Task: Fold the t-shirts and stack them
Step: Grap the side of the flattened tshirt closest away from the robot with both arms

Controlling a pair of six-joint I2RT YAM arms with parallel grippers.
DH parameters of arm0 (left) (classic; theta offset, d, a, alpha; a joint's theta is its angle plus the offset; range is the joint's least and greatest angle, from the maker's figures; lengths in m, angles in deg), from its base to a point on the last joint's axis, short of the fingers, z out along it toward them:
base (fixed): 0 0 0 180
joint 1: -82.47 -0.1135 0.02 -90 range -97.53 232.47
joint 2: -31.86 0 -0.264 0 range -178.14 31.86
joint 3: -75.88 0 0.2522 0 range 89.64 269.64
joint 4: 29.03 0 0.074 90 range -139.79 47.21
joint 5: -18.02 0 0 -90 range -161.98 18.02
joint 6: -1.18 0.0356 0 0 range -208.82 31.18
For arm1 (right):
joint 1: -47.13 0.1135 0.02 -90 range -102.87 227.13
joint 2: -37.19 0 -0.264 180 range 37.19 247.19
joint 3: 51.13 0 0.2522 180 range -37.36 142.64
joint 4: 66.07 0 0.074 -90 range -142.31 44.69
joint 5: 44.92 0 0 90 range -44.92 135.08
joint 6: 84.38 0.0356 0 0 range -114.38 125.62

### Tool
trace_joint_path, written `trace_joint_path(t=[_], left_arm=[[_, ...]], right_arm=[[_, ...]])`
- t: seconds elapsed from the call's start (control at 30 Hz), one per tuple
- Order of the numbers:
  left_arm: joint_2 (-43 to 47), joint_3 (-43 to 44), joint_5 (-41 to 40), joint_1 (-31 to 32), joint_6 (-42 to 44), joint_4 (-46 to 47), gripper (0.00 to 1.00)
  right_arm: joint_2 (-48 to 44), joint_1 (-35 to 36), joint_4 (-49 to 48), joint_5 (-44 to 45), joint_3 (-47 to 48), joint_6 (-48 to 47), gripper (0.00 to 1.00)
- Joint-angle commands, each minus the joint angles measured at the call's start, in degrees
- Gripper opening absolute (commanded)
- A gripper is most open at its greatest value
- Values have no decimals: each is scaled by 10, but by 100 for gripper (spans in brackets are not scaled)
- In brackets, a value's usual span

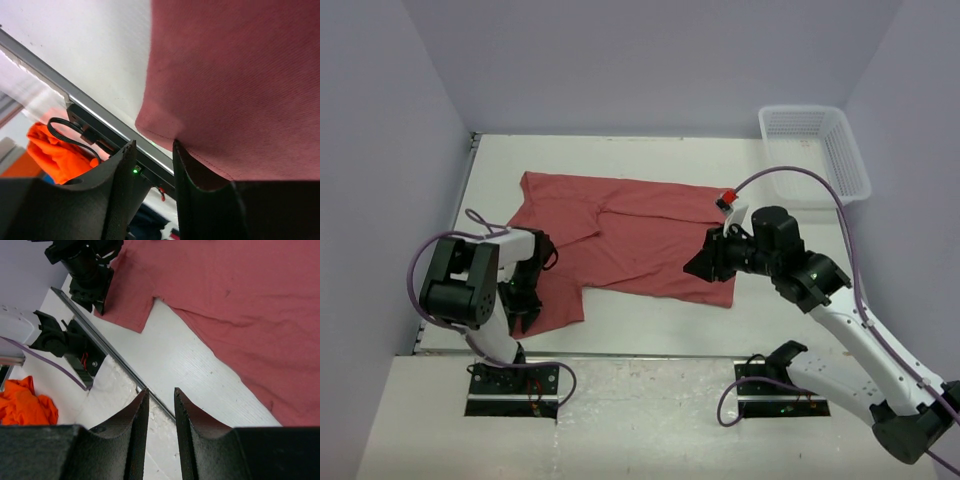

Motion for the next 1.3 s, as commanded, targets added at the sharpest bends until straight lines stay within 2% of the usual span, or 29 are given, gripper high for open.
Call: trace_joint_path(t=[0.0,0.13,0.3,0.53,0.6,0.9,1.17,1.27], left_arm=[[-36,17,25,2,34,66,37],[-49,26,39,4,59,82,38],[-24,21,79,4,94,101,47],[10,17,124,2,109,127,52],[4,10,160,1,118,143,52],[-31,8,256,-3,137,198,44],[-49,2,300,-6,149,244,35],[-48,-10,302,-7,153,257,28]], right_arm=[[-25,-6,3,11,15,-4,29],[-29,-9,5,7,13,-2,29],[-22,-12,4,2,13,-1,29],[-17,-14,5,2,16,-2,28],[-19,-15,5,2,18,-1,28],[-42,-22,19,3,22,1,29],[-49,-26,30,2,33,12,29],[-48,-26,34,-2,35,17,29]])
